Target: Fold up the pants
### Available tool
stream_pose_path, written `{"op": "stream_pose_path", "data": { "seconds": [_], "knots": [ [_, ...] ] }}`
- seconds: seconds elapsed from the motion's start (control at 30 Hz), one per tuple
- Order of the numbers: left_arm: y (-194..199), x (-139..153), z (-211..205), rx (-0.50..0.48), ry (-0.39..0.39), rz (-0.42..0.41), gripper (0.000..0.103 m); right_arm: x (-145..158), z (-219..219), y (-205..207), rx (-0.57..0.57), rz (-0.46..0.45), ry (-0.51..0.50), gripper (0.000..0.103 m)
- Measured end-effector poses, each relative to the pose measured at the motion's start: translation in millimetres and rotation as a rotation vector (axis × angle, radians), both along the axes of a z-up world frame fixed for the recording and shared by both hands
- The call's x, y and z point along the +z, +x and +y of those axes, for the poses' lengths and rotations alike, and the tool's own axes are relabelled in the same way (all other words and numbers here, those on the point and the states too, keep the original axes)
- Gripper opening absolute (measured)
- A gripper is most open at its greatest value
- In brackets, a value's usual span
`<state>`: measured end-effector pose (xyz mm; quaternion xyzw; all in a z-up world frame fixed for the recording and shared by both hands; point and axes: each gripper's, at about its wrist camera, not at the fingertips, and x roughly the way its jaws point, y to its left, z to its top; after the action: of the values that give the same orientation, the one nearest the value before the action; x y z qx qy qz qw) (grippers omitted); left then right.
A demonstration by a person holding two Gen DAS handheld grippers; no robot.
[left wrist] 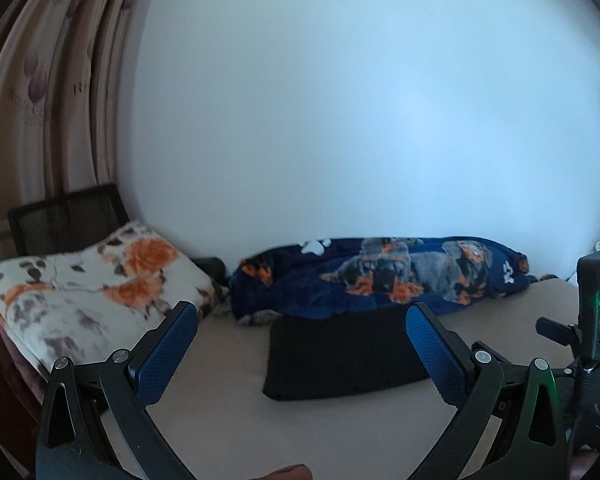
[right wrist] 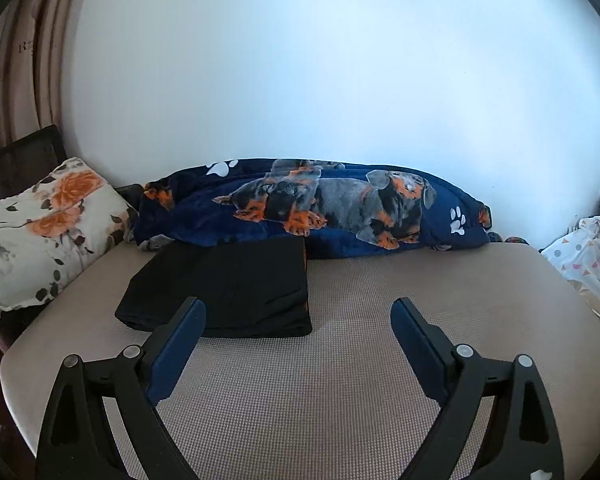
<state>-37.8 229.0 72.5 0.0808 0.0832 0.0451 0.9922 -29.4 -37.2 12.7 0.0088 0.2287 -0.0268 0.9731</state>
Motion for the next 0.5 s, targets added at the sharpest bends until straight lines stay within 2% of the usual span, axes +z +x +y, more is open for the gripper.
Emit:
{"op": "stream_pose_path", "data": {
  "seconds": [0.2, 0.37, 0.5],
  "knots": [
    [4.9, -2.7, 5.2, 0.007, 0.02, 0.012, 0.103, -0.6, -3.9, -3.9, -0.001, 0.01, -0.001, 0.092],
    [14.6, -17.2, 14.9, 0.011, 0.047, 0.039, 0.103, -6.3, -4.8, -1.3, 0.001, 0.035, -0.009, 0.092],
    [26.2, -9.4, 16.8, 0.01, 0.047, 0.059, 0.103, -11.4, -6.2, 3.3, -0.002, 0.054, -0.012, 0.092]
  ]
}}
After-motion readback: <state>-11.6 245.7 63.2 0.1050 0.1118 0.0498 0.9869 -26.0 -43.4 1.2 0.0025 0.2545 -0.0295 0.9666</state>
